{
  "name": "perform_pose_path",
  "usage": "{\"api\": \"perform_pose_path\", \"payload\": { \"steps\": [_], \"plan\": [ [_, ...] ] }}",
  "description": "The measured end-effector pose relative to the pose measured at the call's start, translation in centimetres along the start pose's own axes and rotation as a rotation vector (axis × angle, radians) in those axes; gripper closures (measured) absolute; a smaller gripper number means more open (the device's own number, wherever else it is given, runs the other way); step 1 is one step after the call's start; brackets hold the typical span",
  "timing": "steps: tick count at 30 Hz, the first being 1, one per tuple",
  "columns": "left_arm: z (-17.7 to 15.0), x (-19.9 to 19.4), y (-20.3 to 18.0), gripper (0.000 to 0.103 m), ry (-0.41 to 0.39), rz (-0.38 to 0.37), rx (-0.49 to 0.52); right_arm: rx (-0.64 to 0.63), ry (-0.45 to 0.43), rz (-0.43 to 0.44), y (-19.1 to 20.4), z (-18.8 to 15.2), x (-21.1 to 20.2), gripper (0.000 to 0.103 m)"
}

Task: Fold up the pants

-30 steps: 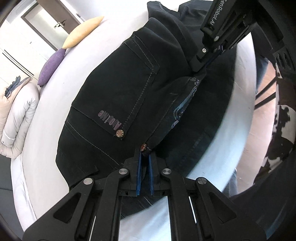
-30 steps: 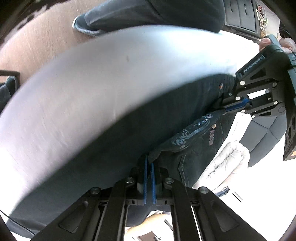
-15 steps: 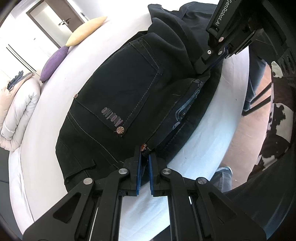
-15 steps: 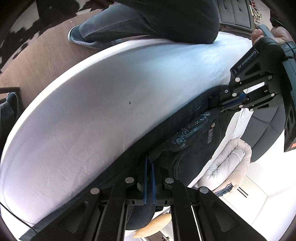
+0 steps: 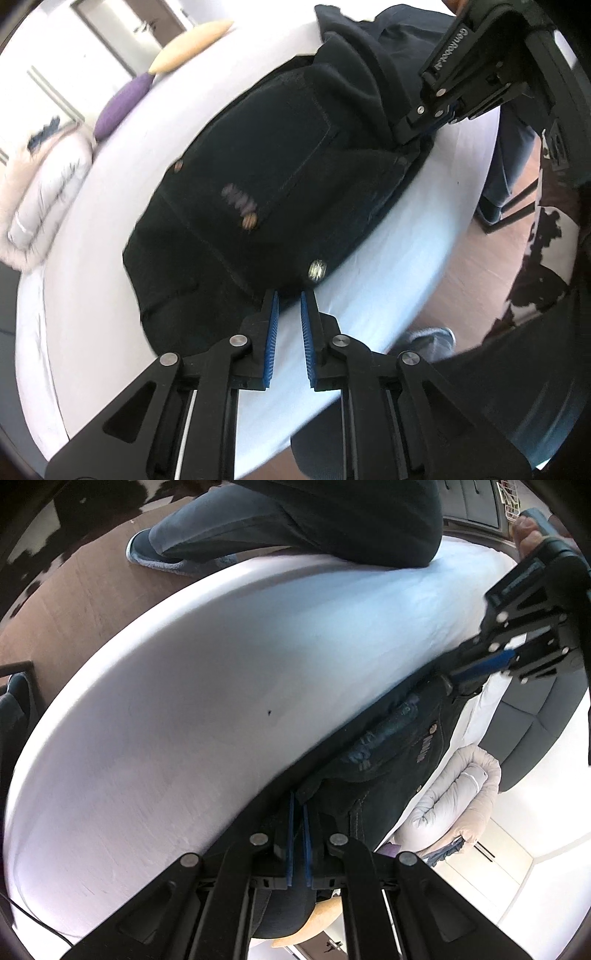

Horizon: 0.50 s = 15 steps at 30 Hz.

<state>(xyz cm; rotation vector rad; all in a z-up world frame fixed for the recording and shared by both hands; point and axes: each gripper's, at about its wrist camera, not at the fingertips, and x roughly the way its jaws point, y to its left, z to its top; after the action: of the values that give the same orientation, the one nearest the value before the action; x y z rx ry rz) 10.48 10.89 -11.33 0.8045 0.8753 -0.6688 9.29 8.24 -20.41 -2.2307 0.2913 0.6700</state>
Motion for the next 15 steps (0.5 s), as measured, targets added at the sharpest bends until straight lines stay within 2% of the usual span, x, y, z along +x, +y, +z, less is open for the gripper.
{"api": "perform_pose_path", "payload": {
  "steps": [2, 4, 8, 10, 12, 15],
  "plan": [
    [-0.4, 0.1, 0.7, 0.091, 0.028, -0.008, -0.023, 0.007, 0.006, 0.006, 0.2, 0.0, 0.0, 0.097],
    [-0.3, -0.3, 1.5, 0.091, 0.016, 0.022, -0.074, 0.032, 0.009, 0.019, 0.2, 0.0, 0.1, 0.096],
    [1.3, -1.3, 3.9, 0.091, -0.081, -0.004, -0.264, 0.078, 0.03, 0.032, 0.0, 0.4, 0.1, 0.096],
    [2.8, -0.6, 4.8, 0.091, -0.117, -0.005, -0.342, 0.093, 0.036, 0.031, 0.0, 0.5, 0.1, 0.095],
    [4.5, 0.7, 5.4, 0.091, -0.14, -0.04, -0.431, 0.113, 0.045, 0.025, 0.1, 0.6, 0.1, 0.095],
    [6.9, 4.1, 5.4, 0.091, -0.098, -0.057, -0.504, 0.149, 0.058, 0.007, 0.3, 0.7, 0.0, 0.095]
  ]
}}
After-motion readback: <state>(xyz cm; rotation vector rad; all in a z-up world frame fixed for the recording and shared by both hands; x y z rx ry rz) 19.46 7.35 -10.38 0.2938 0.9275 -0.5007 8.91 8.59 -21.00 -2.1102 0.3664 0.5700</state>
